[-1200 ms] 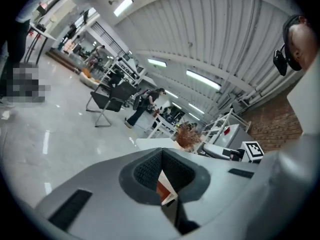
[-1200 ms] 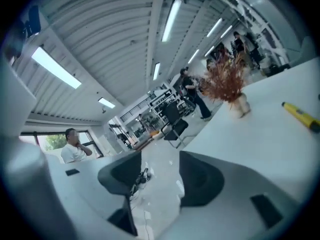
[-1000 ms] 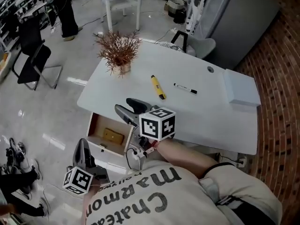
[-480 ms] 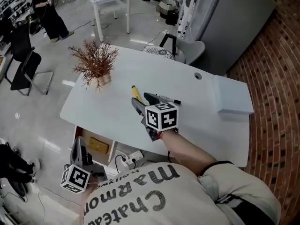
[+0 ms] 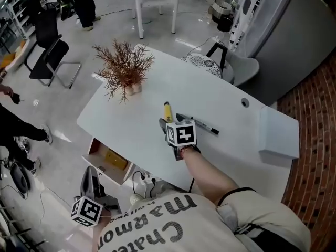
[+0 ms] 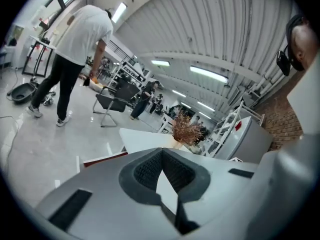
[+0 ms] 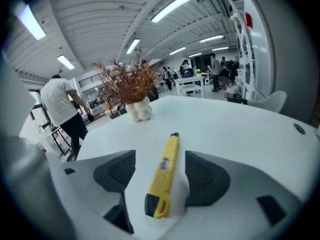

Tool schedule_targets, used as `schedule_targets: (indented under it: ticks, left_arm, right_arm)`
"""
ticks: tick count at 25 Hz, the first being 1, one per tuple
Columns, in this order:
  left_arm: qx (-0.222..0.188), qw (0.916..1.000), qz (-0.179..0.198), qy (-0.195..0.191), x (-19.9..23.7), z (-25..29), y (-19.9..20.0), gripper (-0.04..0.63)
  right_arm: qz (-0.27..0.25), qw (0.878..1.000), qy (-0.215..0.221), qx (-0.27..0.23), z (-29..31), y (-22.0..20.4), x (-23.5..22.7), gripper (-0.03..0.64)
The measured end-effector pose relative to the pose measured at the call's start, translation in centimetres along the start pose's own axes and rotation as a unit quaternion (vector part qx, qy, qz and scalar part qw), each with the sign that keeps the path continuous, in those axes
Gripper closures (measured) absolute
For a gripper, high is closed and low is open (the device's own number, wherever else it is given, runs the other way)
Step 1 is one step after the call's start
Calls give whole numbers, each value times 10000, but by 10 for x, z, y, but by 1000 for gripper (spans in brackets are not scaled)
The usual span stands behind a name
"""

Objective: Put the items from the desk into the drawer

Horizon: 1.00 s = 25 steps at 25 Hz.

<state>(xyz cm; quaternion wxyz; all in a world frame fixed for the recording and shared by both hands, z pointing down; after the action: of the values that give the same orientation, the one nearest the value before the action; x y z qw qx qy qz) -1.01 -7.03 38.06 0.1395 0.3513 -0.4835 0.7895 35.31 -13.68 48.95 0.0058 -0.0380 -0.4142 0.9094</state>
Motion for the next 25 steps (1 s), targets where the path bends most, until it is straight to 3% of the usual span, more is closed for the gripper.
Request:
schedule_targets:
  ticks: [5,11,17,25]
  left_arm:
    - [20,9990,25,450,10,-17,-10,594]
    - [-20,9973,-50,730,21,-34,-19,594]
    - [-78,9979,-75,631,14,-54,-11,594]
    - [-173,9997,-90,134,23,-76,8,594]
  right_arm:
    - [-459,9977,-262,427,23,-19,-11,287]
    - [-722,9953,-453,458,24,-21,-10,346]
    - [-560,9955,-496,590,10,-26,-2,476]
    - [246,9951,-426,855,-28,-57,25,482]
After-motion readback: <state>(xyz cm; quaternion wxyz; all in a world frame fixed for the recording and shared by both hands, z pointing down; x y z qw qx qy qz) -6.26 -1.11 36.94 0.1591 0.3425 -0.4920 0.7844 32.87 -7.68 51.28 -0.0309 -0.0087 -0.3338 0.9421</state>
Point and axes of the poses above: the fingertips, and each gripper's own axes: z forward along the fingers, x to its left, y out of its top, the point moved 1 cm from there along -z, backward along the fingers, and after that the axes turned 11 degrees about -z, right-handed, at the moved point
